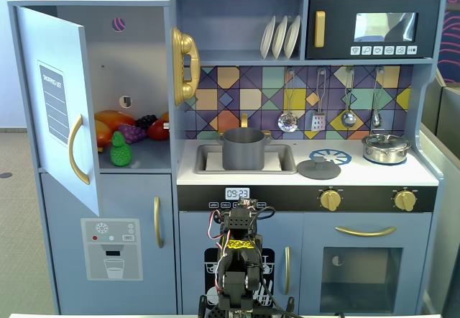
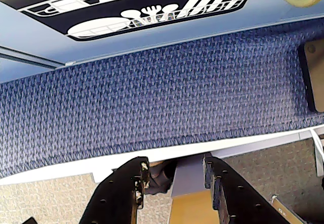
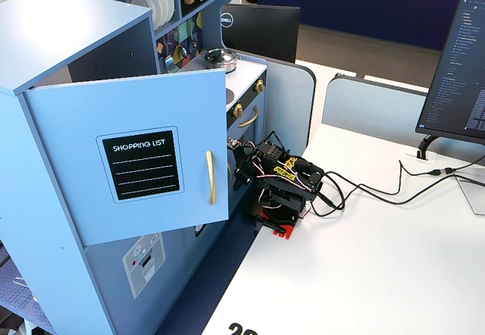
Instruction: Pick up the green pineapple from the left cabinet and place it in the gray recipient
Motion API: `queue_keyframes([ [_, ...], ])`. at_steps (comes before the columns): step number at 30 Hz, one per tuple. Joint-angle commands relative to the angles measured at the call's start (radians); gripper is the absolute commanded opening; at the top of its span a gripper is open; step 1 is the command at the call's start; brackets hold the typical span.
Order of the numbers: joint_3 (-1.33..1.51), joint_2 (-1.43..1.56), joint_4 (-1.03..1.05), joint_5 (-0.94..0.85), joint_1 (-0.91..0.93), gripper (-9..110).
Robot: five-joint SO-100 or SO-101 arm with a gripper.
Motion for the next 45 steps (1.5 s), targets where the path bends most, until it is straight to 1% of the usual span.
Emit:
queue_keyframes([
  [1,0.002,-0.005,0.179,-0.026,0.055,0],
  [11,0.002,-0.005,0.179,-0.041,0.052,0],
  [15,-0.005,-0.005,0.161,-0.121,-0.025,0],
  [17,-0.040,-0.006,0.077,-0.078,-0.160,0],
  [19,-0.137,-0.017,0.040,-0.011,-0.365,0],
  [22,-0.377,-0.066,-0.046,0.060,-0.706,0],
  [23,-0.460,-0.101,-0.095,0.052,-0.790,0],
  [24,-0.528,-0.135,-0.169,0.034,-0.833,0],
  [26,-0.588,-0.158,-0.347,-0.094,-0.851,0],
  [27,-0.584,-0.153,-0.471,-0.127,-0.851,0],
  [29,-0.546,-0.144,-0.701,-0.153,-0.850,0],
  [31,-0.525,-0.141,-0.834,-0.144,-0.848,0],
  [34,-0.520,-0.143,-0.854,-0.143,-0.818,1],
  [35,-0.528,-0.147,-0.857,-0.094,-0.804,4],
  [36,-0.532,-0.160,-0.877,-0.083,-0.792,5],
  [38,-0.528,-0.198,-0.983,-0.101,-0.759,5],
  [40,-0.512,-0.222,-1.111,-0.106,-0.746,8],
  [43,-0.509,-0.233,-1.167,-0.101,-0.750,12],
  [45,-0.506,-0.235,-1.170,-0.140,-0.769,15],
])
